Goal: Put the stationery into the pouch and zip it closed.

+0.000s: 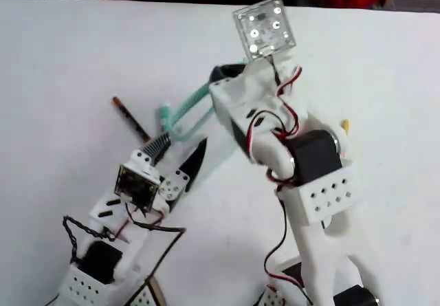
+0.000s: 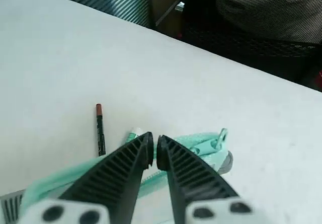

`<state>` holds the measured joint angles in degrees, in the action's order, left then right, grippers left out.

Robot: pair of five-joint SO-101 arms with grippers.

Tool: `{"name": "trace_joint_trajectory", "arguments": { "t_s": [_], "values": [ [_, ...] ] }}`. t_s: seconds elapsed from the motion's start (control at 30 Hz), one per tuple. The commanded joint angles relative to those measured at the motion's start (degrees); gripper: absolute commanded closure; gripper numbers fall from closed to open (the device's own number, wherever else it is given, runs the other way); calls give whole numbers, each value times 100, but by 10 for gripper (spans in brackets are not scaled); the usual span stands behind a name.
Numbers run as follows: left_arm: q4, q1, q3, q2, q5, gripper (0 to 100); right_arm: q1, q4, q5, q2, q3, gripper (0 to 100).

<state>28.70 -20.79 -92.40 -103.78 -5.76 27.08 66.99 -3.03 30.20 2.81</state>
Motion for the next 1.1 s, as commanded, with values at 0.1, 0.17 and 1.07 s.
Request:
{"name": "trace_joint_trajectory", "arguments": {
  "t_s": [0.1,0.17,1.07],
  "values": [
    [-105,22,44,-48,44,823,-136,251,-422,593,-387,978],
    [-105,22,44,-48,44,823,-171,251,-545,637,-360,979],
    [-105,31,44,-48,44,823,-3468,-549,-1530,637,1996,977]
  ]
}}
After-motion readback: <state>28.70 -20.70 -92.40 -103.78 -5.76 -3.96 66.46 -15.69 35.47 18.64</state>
